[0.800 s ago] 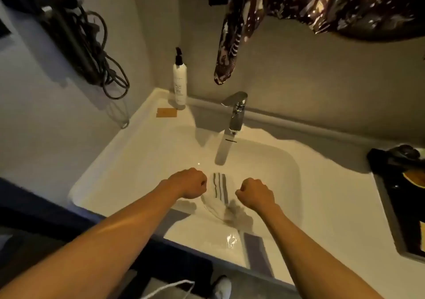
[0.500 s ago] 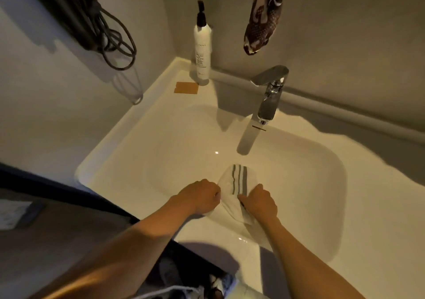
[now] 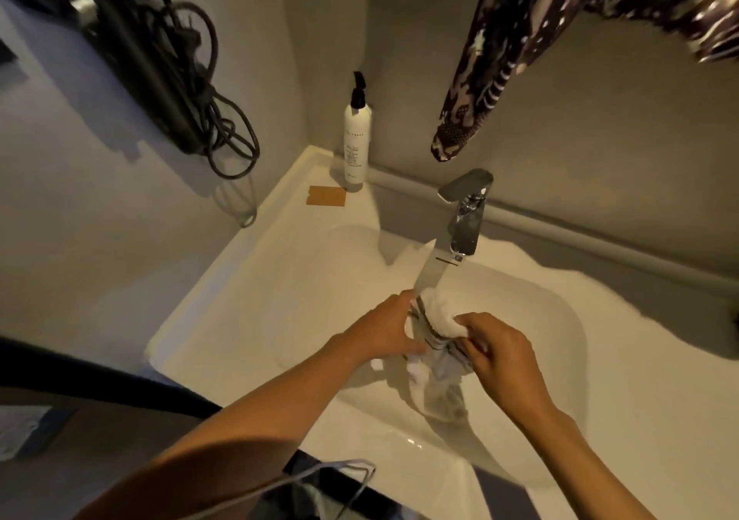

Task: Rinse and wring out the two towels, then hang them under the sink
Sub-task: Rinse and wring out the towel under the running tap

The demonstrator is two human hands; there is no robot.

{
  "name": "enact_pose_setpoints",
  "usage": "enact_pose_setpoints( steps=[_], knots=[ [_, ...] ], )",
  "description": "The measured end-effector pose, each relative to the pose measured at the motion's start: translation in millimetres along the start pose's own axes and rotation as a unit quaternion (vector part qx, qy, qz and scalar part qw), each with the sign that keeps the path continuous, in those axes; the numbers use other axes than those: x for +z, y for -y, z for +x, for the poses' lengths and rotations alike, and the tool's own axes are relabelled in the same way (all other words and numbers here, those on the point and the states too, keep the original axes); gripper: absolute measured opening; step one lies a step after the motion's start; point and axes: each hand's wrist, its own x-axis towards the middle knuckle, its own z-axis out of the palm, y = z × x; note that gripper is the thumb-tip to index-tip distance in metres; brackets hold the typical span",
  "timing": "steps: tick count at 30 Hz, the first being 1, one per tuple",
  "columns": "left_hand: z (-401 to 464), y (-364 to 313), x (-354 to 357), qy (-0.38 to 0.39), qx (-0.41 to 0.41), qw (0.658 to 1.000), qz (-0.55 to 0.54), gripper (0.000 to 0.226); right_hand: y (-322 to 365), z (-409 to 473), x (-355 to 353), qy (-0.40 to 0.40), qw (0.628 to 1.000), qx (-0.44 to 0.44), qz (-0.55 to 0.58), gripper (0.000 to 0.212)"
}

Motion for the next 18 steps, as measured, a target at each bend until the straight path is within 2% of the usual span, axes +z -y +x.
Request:
enact_pose_setpoints(
  steps=[3,5,8,11,15,18],
  knots=[
    [6,-17,-15,0.004,0.056,0.998,-0.011,0.045,20,-1,-24,-0.059,0.998,-0.002,0.009,0.011],
    [7,-25,-26,0.013,0.085,0.996,-0.025,0.033,31,-2,-39,-0.106,0.994,0.017,0.014,0.007],
    [2,-44,-48,0.007,0.140,0.987,-0.085,0.022,47,2,-64,-0.157,0.986,0.040,0.042,0.013],
    [-10,-75,-74,0.001,0.201,0.971,-0.129,0.022,69,6,-93,-0.211,0.975,0.055,0.043,0.020],
    [-21,-112,-96,-0.075,0.254,0.956,-0.127,0.010,90,11,-126,-0.269,0.957,0.066,0.085,0.021],
    [-24,-136,-102,-0.130,0.285,0.941,-0.130,0.005,88,11,-135,-0.237,0.958,0.052,0.153,0.023]
  ],
)
